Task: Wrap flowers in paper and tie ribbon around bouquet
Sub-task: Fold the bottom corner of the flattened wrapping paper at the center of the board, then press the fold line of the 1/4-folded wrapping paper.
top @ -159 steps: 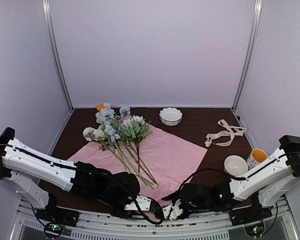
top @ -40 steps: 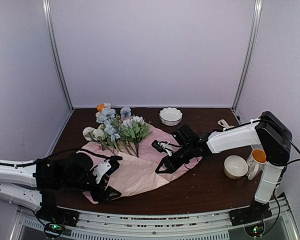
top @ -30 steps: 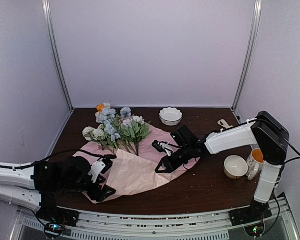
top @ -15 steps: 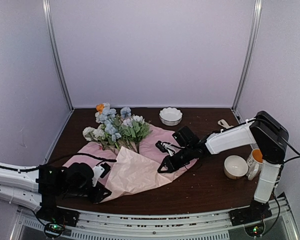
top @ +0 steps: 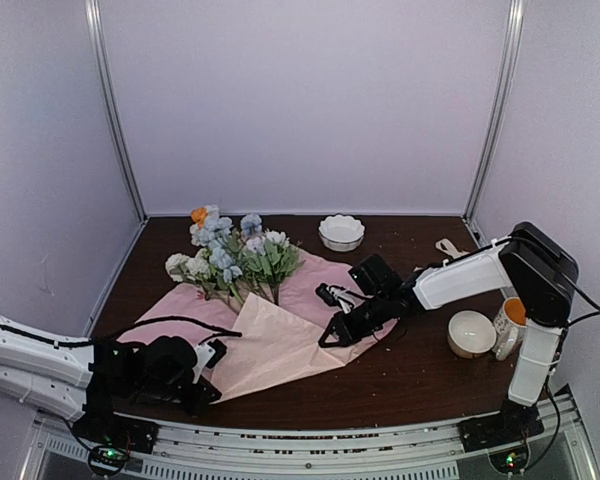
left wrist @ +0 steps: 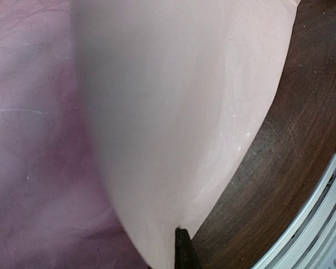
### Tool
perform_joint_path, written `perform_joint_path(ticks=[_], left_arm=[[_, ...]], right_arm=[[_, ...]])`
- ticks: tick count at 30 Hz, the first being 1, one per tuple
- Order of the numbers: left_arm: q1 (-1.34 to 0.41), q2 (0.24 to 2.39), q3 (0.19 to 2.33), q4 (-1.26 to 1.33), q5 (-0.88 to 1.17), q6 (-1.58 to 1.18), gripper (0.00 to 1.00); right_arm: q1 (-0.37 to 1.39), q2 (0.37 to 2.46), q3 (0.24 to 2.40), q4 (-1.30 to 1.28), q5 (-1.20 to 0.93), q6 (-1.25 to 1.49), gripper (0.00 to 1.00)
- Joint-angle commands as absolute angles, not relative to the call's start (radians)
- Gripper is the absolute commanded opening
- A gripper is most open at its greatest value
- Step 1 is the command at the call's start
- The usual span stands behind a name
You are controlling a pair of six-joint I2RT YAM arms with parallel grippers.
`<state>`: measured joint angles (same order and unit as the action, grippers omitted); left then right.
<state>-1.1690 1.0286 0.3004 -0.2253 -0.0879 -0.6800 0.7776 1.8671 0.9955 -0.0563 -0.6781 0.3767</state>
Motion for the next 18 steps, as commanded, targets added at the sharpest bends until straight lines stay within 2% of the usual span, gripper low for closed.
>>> perform_joint_path(ticks=[1, 5, 8, 13, 18], left_arm=[[-1.172, 1.034, 0.304, -0.305, -0.076, -0.771, 0.0], [-1.172, 1.02, 0.29, -0.275, -0.051, -0.773, 0.0], [-1.172, 1.044, 0.297, -0.275, -0.053, -0.761, 0.0], [-1.172, 1.109, 0.317, -0.263, -0.028, -0.752, 0.0], [-1.172, 1.144, 0.328, -0.263, -0.028, -0.749, 0.0]], right_arm=[[0.723, 1.819, 0.967, -0.078, -0.659, 0.357, 0.0], [0.698, 1.83, 0.971, -0.105, -0.658, 0.313, 0.0], [0.683, 1.832, 0.965, -0.123, -0.724, 0.302, 0.19], [0.636, 1.742, 0.885, -0.113, -0.74, 0.275, 0.4], [0.635, 1.681, 0.834, -0.172, -0.8, 0.246, 0.46]])
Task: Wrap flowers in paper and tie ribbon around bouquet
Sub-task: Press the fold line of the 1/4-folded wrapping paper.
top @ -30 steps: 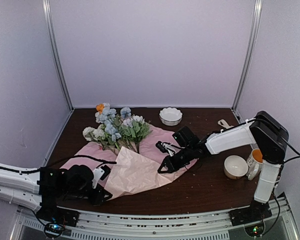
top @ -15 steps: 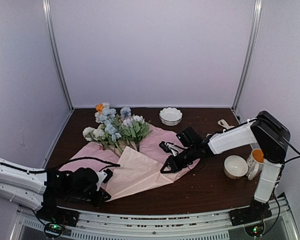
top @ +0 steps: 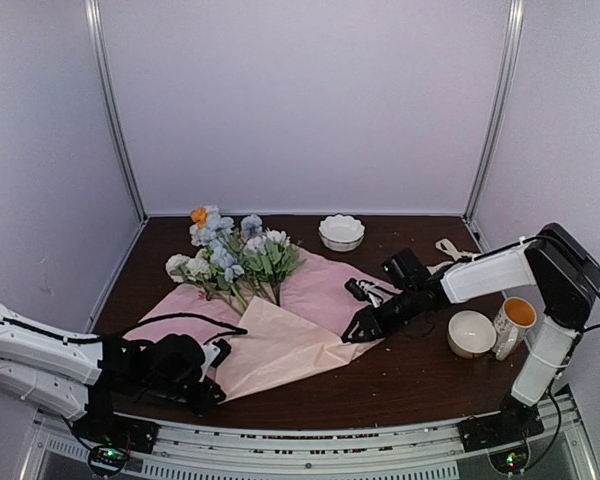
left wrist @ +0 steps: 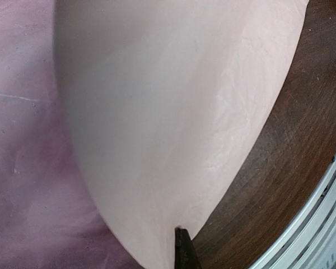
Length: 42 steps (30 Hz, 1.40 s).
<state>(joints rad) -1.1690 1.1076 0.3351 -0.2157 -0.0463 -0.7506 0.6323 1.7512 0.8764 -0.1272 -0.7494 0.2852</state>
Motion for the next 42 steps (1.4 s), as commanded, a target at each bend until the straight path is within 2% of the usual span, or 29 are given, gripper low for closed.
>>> perform_joint_path(ticks=[1, 12, 17, 26, 29, 33, 35, 40, 41, 42], left_arm=[[-1.172, 1.144, 0.327, -0.262, -0.027, -0.751, 0.0], [-1.17, 1.106, 0.31, -0.304, -0.053, -0.817, 0.0], [-1.167, 1.089, 0.292, -0.321, -0.069, -0.857, 0.0], [-1.167, 1.095, 0.292, -0.328, -0.069, -0.865, 0.0], [-1.167, 1.098, 0.29, -0.32, -0.068, -0.868, 0.0], [-1.167, 1.107, 0.301, -0.33, -0.075, -0.858, 0.0], [-1.167, 1.106, 0.3, -0.335, -0.079, -0.863, 0.0], [-1.167, 1.094, 0.29, -0.343, -0.071, -0.891, 0.0], [-1.167, 1.09, 0.29, -0.349, -0.071, -0.892, 0.0], [-1.167, 1.083, 0.29, -0.356, -0.076, -0.895, 0.0]], right_arm=[[0.634, 1.658, 0.827, -0.182, -0.8, 0.237, 0.47], [0.621, 1.52, 0.912, -0.429, -0.703, 0.046, 0.49], [0.621, 1.477, 0.885, -0.45, -0.677, 0.009, 0.48], [0.643, 1.533, 0.884, -0.46, -0.682, 0.007, 0.48], [0.656, 1.529, 0.872, -0.435, -0.593, 0.016, 0.49], [0.657, 1.589, 0.88, -0.43, -0.589, 0.011, 0.48], [0.657, 1.614, 0.877, -0.418, -0.601, 0.013, 0.39], [0.652, 1.65, 0.892, -0.413, -0.607, 0.014, 0.05], [0.648, 1.652, 0.898, -0.421, -0.606, 0.015, 0.0], [0.639, 1.652, 0.902, -0.432, -0.596, 0.018, 0.0]])
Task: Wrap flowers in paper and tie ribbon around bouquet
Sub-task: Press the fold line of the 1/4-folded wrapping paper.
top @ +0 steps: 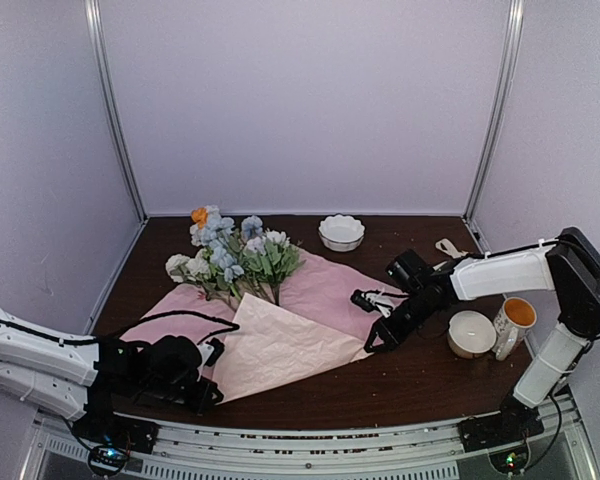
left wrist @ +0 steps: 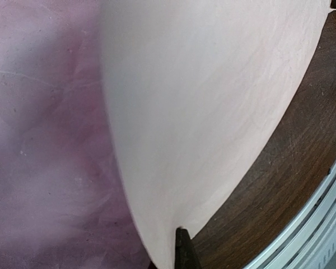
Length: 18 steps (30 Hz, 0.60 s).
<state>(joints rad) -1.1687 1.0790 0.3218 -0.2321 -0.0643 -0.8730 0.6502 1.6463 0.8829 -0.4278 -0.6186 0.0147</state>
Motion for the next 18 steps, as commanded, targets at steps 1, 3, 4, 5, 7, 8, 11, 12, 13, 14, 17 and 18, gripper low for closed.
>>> perform_joint_path(ticks=[1, 3, 4, 5, 7, 8, 11, 12, 13, 14, 17, 18], left_arm=[[-1.167, 1.074, 0.29, -0.365, -0.082, -0.901, 0.0], [-1.167, 1.057, 0.259, -0.368, -0.085, -0.916, 0.0], [-1.167, 1.048, 0.247, -0.364, -0.083, -0.923, 0.0], [-1.167, 1.041, 0.239, -0.363, -0.082, -0.93, 0.0], [-1.166, 1.028, 0.229, -0.37, -0.082, -0.936, 0.0], [-1.164, 1.022, 0.228, -0.375, -0.086, -0.941, 0.0], [-1.164, 1.013, 0.226, -0.37, -0.092, -0.947, 0.0], [-1.164, 1.015, 0.226, -0.369, -0.091, -0.95, 0.0], [-1.163, 1.017, 0.226, -0.368, -0.091, -0.951, 0.0], [-1.163, 1.021, 0.227, -0.365, -0.089, -0.952, 0.0], [-1.164, 1.033, 0.229, -0.341, -0.084, -0.96, 0.0], [-1.163, 1.038, 0.231, -0.335, -0.083, -0.959, 0.0]], right_arm=[[0.626, 1.651, 0.904, -0.44, -0.584, 0.027, 0.0], [0.59, 1.649, 0.902, -0.442, -0.593, 0.045, 0.0], [0.581, 1.652, 0.903, -0.444, -0.598, 0.051, 0.0], [0.578, 1.661, 0.911, -0.452, -0.599, 0.05, 0.0], [0.577, 1.688, 0.929, -0.477, -0.598, 0.049, 0.0], [0.577, 1.698, 0.934, -0.482, -0.592, 0.051, 0.0], [0.577, 1.723, 0.949, -0.467, -0.568, 0.069, 0.0], [0.577, 1.731, 0.959, -0.466, -0.559, 0.075, 0.0], [0.577, 1.747, 0.975, -0.475, -0.548, 0.077, 0.0], [0.577, 1.758, 0.989, -0.487, -0.538, 0.075, 0.03], [0.577, 1.782, 1.026, -0.529, -0.478, 0.068, 0.13], [0.577, 1.785, 1.041, -0.554, -0.441, 0.064, 0.15]])
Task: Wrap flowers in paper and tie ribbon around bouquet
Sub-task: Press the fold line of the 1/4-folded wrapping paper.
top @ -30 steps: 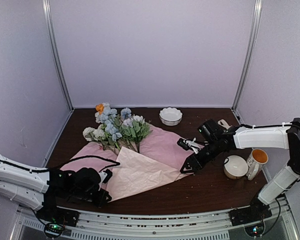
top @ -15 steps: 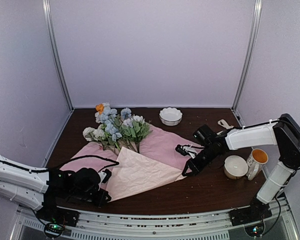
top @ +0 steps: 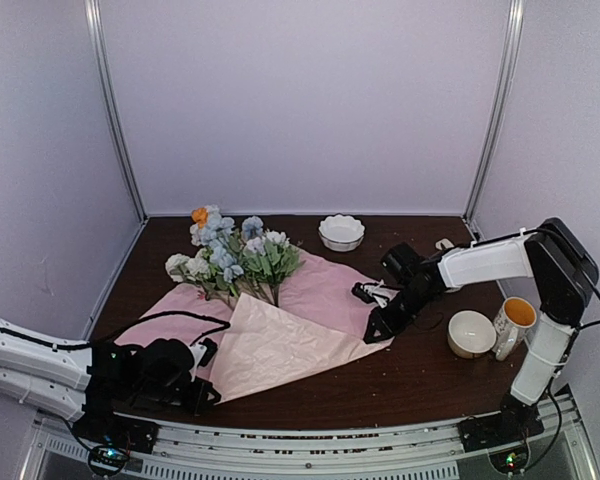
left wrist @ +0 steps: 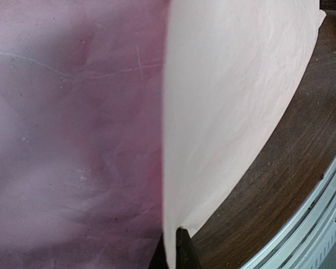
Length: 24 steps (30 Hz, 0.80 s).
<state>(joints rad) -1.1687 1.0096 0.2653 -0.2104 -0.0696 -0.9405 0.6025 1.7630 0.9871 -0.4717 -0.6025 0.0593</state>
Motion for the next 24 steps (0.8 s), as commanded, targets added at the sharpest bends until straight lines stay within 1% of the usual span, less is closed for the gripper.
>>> perform_joint_path(ticks=[1, 6, 9, 11, 14, 16, 19, 24], left_arm=[[-1.164, 1.042, 0.235, -0.332, -0.084, -0.959, 0.0], [-1.163, 1.057, 0.244, -0.337, -0.095, -0.953, 0.0], [-1.163, 1.057, 0.25, -0.342, -0.092, -0.953, 0.0], [-1.162, 1.057, 0.26, -0.363, -0.101, -0.95, 0.0], [-1.161, 1.047, 0.262, -0.395, -0.128, -0.969, 0.0], [-1.158, 1.032, 0.261, -0.417, -0.145, -0.98, 0.0], [-1.151, 1.008, 0.262, -0.436, -0.165, -0.987, 0.0], [-1.15, 0.976, 0.273, -0.471, -0.198, -1.006, 0.0]], right_arm=[[0.578, 1.784, 1.055, -0.576, -0.392, 0.063, 0.16], [0.595, 1.685, 1.082, -0.584, -0.289, 0.095, 0.2], [0.675, 1.646, 1.11, -0.598, -0.238, 0.083, 0.2], [0.712, 1.641, 1.11, -0.598, -0.309, 0.069, 0.22], [0.699, 1.641, 1.075, -0.584, -0.397, 0.071, 0.34], [0.682, 1.64, 1.043, -0.575, -0.429, 0.049, 0.39], [0.681, 1.657, 1.015, -0.587, -0.476, 0.011, 0.43], [0.68, 1.683, 0.992, -0.587, -0.461, -0.002, 0.46]])
